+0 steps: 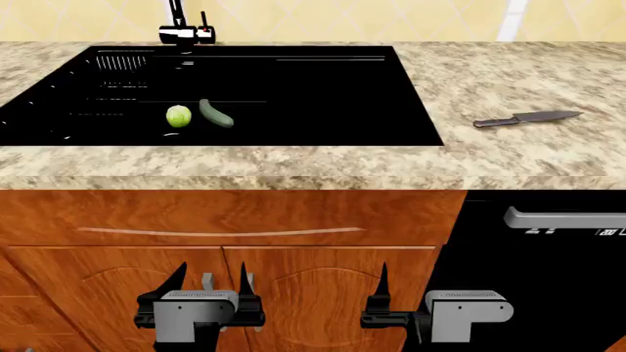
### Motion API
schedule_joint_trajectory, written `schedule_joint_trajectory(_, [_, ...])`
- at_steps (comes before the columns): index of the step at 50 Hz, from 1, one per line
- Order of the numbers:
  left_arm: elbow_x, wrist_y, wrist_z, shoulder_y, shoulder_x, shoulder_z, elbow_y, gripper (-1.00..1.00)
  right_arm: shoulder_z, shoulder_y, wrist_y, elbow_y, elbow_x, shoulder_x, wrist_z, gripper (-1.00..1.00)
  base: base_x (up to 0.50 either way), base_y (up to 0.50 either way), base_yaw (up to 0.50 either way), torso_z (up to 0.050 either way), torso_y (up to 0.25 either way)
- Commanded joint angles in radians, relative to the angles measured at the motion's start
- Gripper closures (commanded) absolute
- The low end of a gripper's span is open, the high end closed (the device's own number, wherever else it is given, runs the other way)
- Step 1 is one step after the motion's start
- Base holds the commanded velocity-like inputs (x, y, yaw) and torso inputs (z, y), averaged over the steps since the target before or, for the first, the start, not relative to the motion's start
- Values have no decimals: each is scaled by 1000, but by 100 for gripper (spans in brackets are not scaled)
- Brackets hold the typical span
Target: Pick the vegetables from the sink and place them on the cutting board.
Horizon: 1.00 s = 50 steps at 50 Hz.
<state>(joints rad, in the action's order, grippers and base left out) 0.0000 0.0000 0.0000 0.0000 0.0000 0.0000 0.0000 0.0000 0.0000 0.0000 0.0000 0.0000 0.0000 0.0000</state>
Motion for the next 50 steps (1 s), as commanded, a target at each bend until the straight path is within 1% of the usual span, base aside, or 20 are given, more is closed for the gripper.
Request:
schedule_joint_trajectory(1, [-22, -3, -17, -5, -16, 15, -3, -100, -16, 3, -1, 3, 23, 15, 18, -100, 0, 0, 0, 0, 0])
schedule_joint_trajectory(7, [-64, -2, -32, -30, -35, 29, -26, -100, -14, 38, 18, 43, 104, 34, 19, -100, 0, 0, 0, 3, 0])
schedule_joint_trajectory(12, [-110, 16, -19, -14, -48, 34, -5, -100, -25, 41, 15, 48, 119, 43, 24, -100, 0, 0, 0, 44, 0])
schedule_joint_trajectory(16, [-133, 17, -24, -3, -59, 32, 37, -100, -34, 28, 17, 20, 148, 52, 14, -100, 0, 0, 0, 50, 0])
schedule_joint_trajectory(18, [-159, -16, -27, 0, -68, 22, 85, -100, -56, 11, 48, -60, 123, 62, 30, -100, 0, 0, 0, 50, 0])
schedule_joint_trajectory(21, [-190, -120, -52, 6, -89, 12, 261, -100, -62, -5, 150, -226, 138, 82, 40, -100, 0, 0, 0, 50, 0])
schedule_joint_trajectory(24, [-212, -230, -81, -16, -110, 5, 417, -100, -50, 19, 270, -368, 163, 103, 58, -100, 0, 0, 0, 50, 0])
schedule_joint_trajectory(29, [-219, -380, -123, -83, -136, 19, 577, -100, -50, 106, 465, -538, 183, 136, 88, -100, 0, 0, 0, 50, 0])
schedule_joint_trajectory(34, [-235, -552, -164, -195, -154, 30, 693, -100, -55, 207, 669, -699, 194, 165, 120, -100, 0, 0, 0, 50, 0])
schedule_joint_trajectory(37, [-235, -639, -183, -275, -166, 39, 725, -100, -60, 289, 801, -772, 209, 179, 134, -100, 0, 0, 0, 50, 0])
schedule_joint_trajectory(41, [-238, -727, -204, -383, -172, 40, 740, -100, -57, 402, 924, -791, 228, 181, 145, -100, 0, 0, 0, 50, 0])
schedule_joint_trajectory(45, [-246, -793, -219, -471, -172, 39, 733, -100, -50, 486, 972, -754, 249, 173, 140, -100, 0, 0, 0, 50, 0])
schedule_joint_trajectory(50, [-248, -806, -222, -530, -172, 34, 667, -100, -39, 565, 1031, -735, 265, 167, 145, -100, 0, 0, 0, 50, 0])
